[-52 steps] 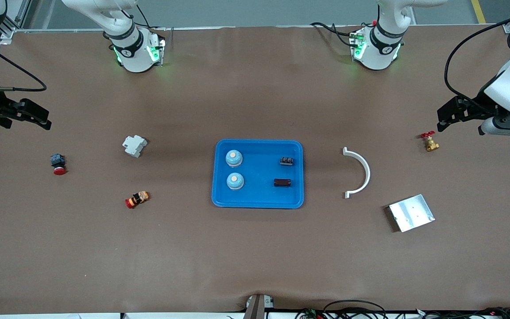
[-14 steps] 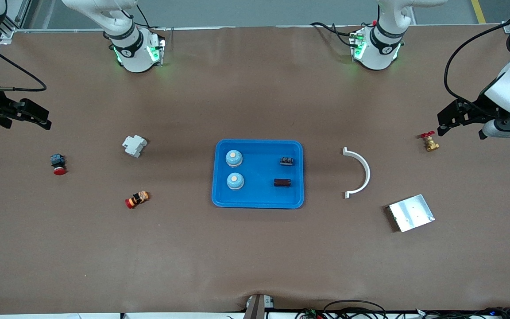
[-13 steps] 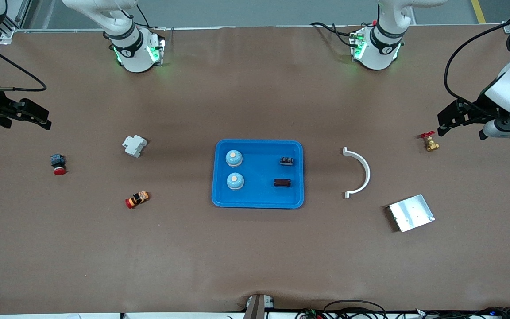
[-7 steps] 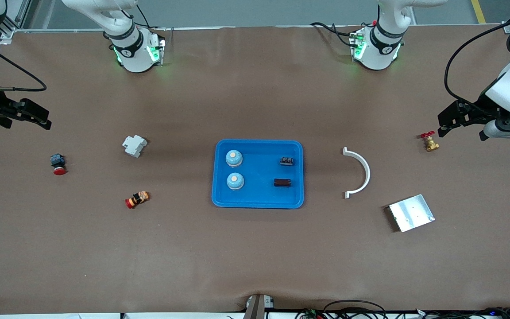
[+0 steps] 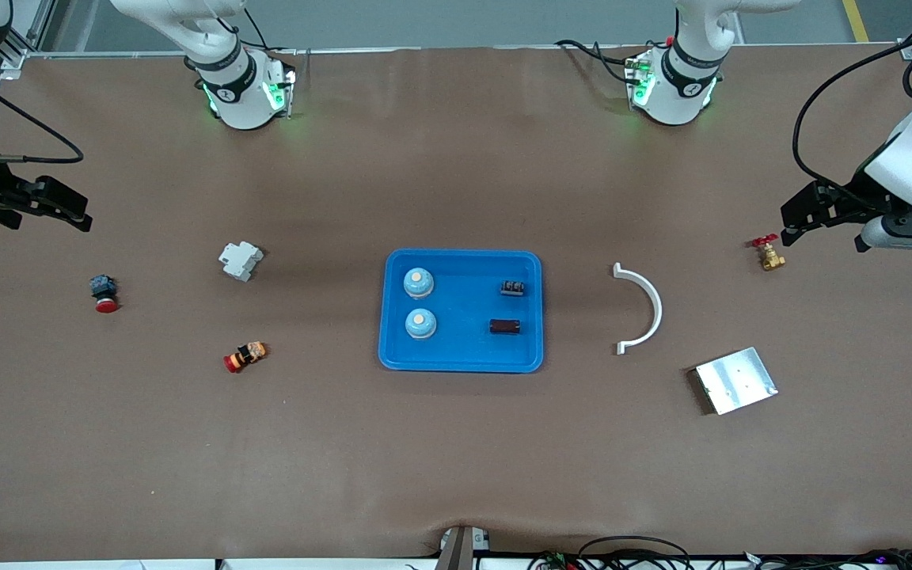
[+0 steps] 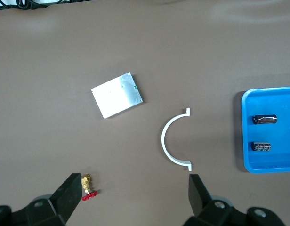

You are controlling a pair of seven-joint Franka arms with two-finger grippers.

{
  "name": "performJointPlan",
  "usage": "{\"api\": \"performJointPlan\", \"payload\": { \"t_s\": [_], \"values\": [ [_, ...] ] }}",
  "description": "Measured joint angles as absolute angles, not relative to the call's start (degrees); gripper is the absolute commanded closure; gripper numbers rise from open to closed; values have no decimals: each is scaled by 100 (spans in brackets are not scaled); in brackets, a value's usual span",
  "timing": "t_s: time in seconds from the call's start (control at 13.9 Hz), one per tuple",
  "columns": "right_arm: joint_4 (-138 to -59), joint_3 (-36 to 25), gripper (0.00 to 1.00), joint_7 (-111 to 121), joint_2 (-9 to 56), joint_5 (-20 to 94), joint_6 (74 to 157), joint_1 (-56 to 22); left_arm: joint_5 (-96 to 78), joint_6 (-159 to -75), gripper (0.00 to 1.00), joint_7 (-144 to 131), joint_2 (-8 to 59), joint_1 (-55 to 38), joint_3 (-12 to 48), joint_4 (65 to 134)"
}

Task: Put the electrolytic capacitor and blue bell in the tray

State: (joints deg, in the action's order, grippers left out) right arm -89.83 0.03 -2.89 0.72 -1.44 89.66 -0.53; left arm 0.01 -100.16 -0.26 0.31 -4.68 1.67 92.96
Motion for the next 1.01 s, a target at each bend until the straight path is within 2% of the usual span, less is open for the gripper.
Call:
{"api": "performJointPlan", "payload": {
  "t_s": [1.01],
  "values": [
    [-8983,3,0,-289,72,-144,8966,-53,1,-9823,0,-226,31,-483,266,9298]
  ]
}}
